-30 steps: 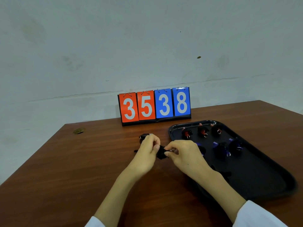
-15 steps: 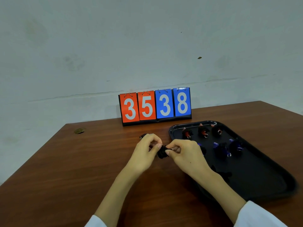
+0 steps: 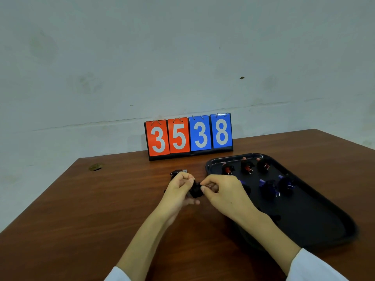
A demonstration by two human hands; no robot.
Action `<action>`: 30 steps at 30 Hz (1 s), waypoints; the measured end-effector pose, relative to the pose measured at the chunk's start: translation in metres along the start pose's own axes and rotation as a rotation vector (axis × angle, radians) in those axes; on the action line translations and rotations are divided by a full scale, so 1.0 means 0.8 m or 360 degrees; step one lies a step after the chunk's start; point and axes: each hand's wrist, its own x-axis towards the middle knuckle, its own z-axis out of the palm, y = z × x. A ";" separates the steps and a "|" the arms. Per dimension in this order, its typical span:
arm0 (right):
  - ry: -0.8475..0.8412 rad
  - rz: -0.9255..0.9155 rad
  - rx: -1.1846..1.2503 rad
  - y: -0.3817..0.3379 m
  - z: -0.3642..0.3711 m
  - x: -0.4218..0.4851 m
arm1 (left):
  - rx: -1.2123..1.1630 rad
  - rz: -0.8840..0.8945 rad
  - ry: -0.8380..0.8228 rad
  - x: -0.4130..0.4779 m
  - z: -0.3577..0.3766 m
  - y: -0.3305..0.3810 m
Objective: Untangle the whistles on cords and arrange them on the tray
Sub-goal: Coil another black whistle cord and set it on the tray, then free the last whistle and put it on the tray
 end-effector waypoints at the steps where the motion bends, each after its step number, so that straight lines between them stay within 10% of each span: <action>1: -0.0024 0.0025 -0.0004 -0.002 -0.005 0.000 | 0.0003 0.0020 0.0026 -0.001 0.002 0.002; 8: -0.0248 -0.0092 0.0033 -0.004 -0.025 -0.019 | 0.0109 0.0095 -0.0067 -0.007 0.023 -0.005; 18: 0.0318 0.0512 0.0036 0.065 -0.123 -0.077 | -0.0114 0.0036 0.0075 -0.005 0.026 -0.003; 30: 0.0286 0.0821 -0.0367 0.117 -0.106 -0.135 | 0.0239 0.0010 0.0094 -0.006 0.029 -0.011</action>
